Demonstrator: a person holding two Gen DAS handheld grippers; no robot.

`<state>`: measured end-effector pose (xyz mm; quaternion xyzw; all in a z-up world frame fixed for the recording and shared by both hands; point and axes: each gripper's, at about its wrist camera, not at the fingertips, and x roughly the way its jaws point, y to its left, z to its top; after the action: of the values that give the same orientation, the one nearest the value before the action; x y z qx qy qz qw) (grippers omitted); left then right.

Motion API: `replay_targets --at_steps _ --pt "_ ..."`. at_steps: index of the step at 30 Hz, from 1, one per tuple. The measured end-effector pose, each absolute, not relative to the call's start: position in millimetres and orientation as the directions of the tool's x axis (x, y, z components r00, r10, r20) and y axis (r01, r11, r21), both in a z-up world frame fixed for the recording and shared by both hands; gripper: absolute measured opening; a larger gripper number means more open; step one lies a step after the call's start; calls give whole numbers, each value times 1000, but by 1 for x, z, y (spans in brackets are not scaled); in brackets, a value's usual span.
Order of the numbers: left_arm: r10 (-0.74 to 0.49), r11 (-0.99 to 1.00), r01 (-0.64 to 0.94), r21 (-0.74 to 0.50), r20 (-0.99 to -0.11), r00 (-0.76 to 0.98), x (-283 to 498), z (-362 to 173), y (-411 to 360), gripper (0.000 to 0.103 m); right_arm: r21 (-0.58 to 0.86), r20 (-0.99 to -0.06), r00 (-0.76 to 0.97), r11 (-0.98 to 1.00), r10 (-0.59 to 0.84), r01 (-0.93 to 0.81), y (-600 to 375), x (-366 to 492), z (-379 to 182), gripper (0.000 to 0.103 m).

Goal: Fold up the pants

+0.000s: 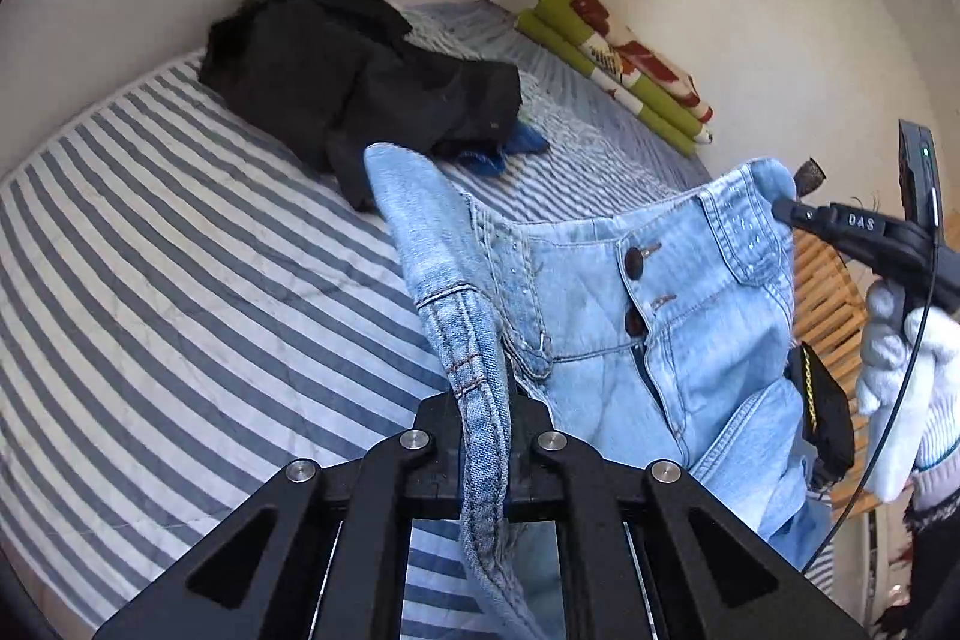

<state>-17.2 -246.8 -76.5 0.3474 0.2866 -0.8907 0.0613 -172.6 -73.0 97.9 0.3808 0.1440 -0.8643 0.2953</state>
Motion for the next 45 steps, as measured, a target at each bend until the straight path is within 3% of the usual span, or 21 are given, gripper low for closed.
replay_targets --at_steps 4,12,16,19,23,29,32,37,39,43,45 --pt "-4 -751 401 -525 -604 -797 23 -65 -304 5 -36 -711 -519 -712 -475 701 -165 -152 117 6" --pt "-238 -645 580 -498 -590 -771 94 -62 -391 5 -8 -662 -415 -547 -624 837 -345 -96 120 4" --pt "-256 -572 672 -470 -676 -691 102 -83 -425 11 20 -771 -290 -478 -566 878 -397 -87 72 8" --pt "-254 -519 707 -480 -703 -664 105 -92 -433 17 28 -804 -272 -490 -528 871 -386 -83 53 17" --pt "-362 -580 715 -391 -662 -656 100 -68 -411 26 38 -804 -279 -513 -525 857 -325 -87 58 29" --pt "-377 -649 661 -377 -595 -710 92 -40 -376 36 53 -852 -304 -648 -426 760 -148 -103 46 36" --pt "-229 -707 542 -454 -579 -783 71 -33 -353 50 20 -886 -328 -734 -328 679 -45 -109 23 38" --pt "191 -742 272 -612 -582 -790 -3 -53 -264 53 27 -921 -324 -867 -215 498 102 -118 -8 39" --pt "321 -755 179 -631 -594 -738 -35 -64 -212 61 -6 -921 -350 -890 -173 456 142 -119 -14 45" --pt "375 -841 59 -537 -659 -652 -72 -70 -113 65 -46 -916 -386 -930 -105 364 207 -121 -14 51" --pt "370 -876 20 -482 -698 -614 -84 -76 -71 66 -15 -915 -386 -950 -112 312 240 -123 -12 60"
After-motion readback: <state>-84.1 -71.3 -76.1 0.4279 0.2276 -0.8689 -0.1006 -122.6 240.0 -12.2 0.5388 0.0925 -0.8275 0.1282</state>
